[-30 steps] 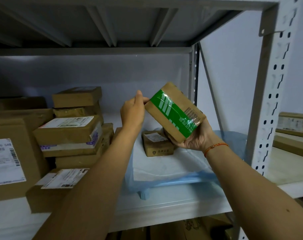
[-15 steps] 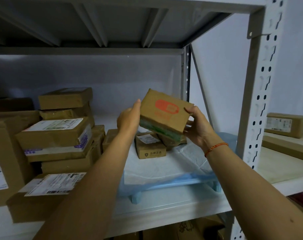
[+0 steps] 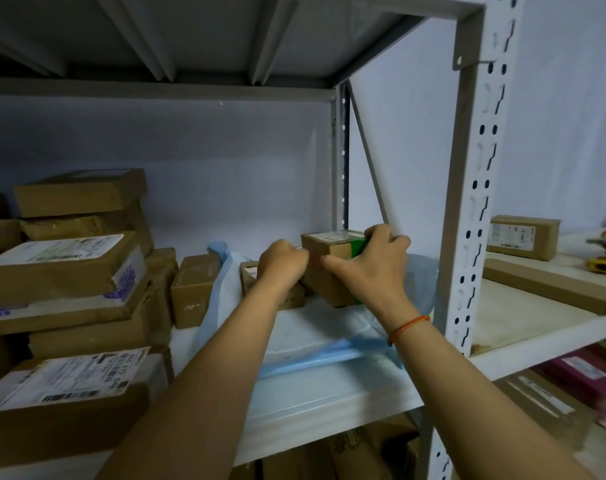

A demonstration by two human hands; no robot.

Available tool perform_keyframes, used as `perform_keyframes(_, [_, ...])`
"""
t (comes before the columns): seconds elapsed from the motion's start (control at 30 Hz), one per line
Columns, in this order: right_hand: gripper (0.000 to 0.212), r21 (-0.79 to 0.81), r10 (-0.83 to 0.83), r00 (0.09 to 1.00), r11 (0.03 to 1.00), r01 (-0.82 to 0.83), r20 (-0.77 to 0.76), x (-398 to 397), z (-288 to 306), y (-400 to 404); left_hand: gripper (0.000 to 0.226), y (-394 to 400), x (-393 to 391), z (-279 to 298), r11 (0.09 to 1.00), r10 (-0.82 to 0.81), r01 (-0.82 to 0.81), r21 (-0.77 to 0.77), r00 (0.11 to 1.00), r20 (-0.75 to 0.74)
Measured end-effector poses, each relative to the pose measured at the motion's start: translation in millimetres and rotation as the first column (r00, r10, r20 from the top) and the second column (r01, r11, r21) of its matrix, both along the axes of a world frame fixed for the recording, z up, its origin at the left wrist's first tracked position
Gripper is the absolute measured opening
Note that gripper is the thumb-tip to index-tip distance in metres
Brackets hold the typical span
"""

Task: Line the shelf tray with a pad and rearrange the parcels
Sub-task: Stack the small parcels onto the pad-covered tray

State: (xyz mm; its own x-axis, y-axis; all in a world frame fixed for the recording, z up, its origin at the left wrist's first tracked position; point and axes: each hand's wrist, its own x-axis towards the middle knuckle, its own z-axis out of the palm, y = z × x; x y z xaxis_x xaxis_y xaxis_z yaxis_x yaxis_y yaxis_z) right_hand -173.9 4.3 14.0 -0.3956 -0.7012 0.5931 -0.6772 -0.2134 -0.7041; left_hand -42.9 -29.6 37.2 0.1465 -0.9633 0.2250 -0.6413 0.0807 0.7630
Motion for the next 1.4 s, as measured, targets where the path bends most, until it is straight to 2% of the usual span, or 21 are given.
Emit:
perform_keyframes(0.1, [0.083, 0.005, -0.019, 0.999, 1.000, 0.019, -0.048, 2.2, -16.3, -2.9, 0.031, -4.4, -8.2, -11.0, 0.999, 0.051, -0.051, 0.002, 0.998, 0.043])
perform_keyframes(0.2, [0.088, 0.021, -0.027, 0.996, 0.999, 0.029, -0.089, 2.9, -32.2, -5.2, 0.033, -6.1, -7.6, -17.5, 0.993, 0.119, -0.118, -0.012, 0.993, 0.018])
perform_keyframes(0.43, [0.091, 0.016, -0.085, 0.947, 0.995, 0.095, -0.311, 10.3, -46.0, -4.6, 0.034, -2.3, 2.9, -22.2, 0.983, 0.183, -0.183, -0.010, 0.983, -0.028])
perform_keyframes(0.63, [0.085, 0.067, -0.081, 0.946, 0.992, 0.107, -0.314, 16.4, -49.9, -4.0, 0.030, 4.9, 7.4, -23.3, 0.982, 0.187, -0.188, -0.021, 0.981, -0.040])
perform_keyframes(0.83, [0.087, 0.148, -0.116, 0.906, 0.970, 0.192, -0.408, 13.2, -50.7, -0.8, 0.035, 9.3, 9.0, -22.7, 0.978, 0.207, -0.207, 0.006, 0.978, -0.035])
perform_keyframes(0.93, [0.090, 0.152, -0.129, 0.880, 0.964, 0.220, -0.458, 12.1, -50.5, 2.4, 0.036, 13.7, 9.9, -21.1, 0.975, 0.223, -0.222, 0.029, 0.974, -0.047])
perform_keyframes(1.03, [0.087, 0.094, -0.163, 0.891, 0.970, 0.222, -0.423, 13.4, -49.5, 6.0, 0.033, 23.2, 10.5, -15.9, 0.973, 0.230, -0.229, 0.021, 0.971, -0.061])
perform_keyframes(1.1, [0.077, -0.008, -0.167, 0.902, 0.984, 0.179, -0.397, 17.0, -45.9, 10.7, 0.031, 31.5, 10.5, -12.0, 0.973, 0.229, -0.230, -0.001, 0.970, -0.083])
perform_keyframes(1.23, [0.048, -0.145, -0.073, 0.906, 0.989, 0.013, -0.417, 35.4, -37.3, 26.4, 0.031, 56.7, 13.8, -5.5, 0.956, 0.275, -0.286, -0.066, 0.952, -0.137])
perform_keyframes(1.33, [0.037, -0.184, 0.042, 0.897, 0.973, -0.136, -0.441, 58.5, -35.9, 37.8, 0.030, 83.3, 24.8, -1.2, 0.918, 0.338, -0.368, -0.146, 0.921, -0.195])
perform_keyframes(1.4, [0.036, -0.137, 0.139, 0.870, 0.964, -0.229, -0.473, 76.3, -34.9, 45.7, 0.029, 99.1, 38.7, 0.1, 0.888, 0.364, -0.413, -0.203, 0.900, -0.239])
